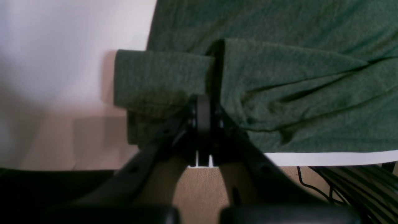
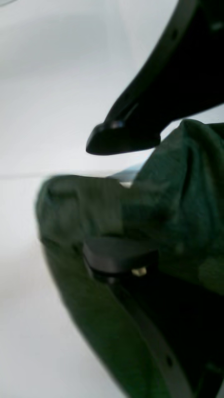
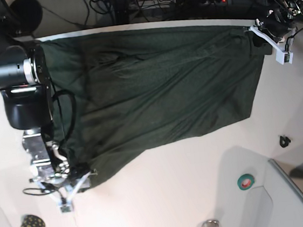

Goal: Layout the t-shirt on the table in an organized manner, then fold the t-shirt properly
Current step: 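Drag the held shirt corner with the right gripper away from the left gripper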

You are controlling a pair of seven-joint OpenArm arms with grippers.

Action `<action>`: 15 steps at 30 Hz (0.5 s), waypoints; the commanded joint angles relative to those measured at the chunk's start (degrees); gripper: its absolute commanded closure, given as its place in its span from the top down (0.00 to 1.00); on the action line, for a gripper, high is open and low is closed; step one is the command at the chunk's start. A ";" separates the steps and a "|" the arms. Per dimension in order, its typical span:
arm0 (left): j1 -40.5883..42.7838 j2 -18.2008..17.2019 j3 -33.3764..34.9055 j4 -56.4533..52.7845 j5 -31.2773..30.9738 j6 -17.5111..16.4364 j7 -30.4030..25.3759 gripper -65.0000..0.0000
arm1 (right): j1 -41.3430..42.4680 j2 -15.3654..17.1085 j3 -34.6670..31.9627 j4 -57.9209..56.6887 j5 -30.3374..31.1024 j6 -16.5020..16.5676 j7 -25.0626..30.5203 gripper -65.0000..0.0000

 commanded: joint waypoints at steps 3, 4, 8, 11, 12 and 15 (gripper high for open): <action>0.10 -0.74 -0.22 0.78 -0.30 -0.10 -0.62 0.00 | -2.23 -0.26 -5.93 9.79 0.26 2.17 1.70 0.64; 0.10 -0.74 -0.22 0.78 -0.30 -0.10 -0.62 0.00 | -3.64 -0.26 -7.96 13.13 0.26 3.40 1.61 0.64; 0.10 -0.74 -0.22 0.78 -0.30 -0.10 -0.62 0.00 | -5.04 -0.26 -15.08 16.82 0.26 6.22 -0.50 0.64; 0.01 -0.74 -0.22 0.78 -0.30 -0.10 -0.62 0.00 | -3.28 -0.70 -16.13 11.28 0.26 6.22 -1.37 0.64; 0.01 -0.74 -0.22 0.78 -0.30 -0.10 -0.62 0.00 | -2.32 -1.23 -16.04 7.68 0.43 6.22 -0.23 0.63; -0.08 -0.74 -0.22 0.78 -0.30 -0.10 -0.62 0.00 | 1.37 -2.46 -15.87 -3.40 0.52 6.22 4.43 0.63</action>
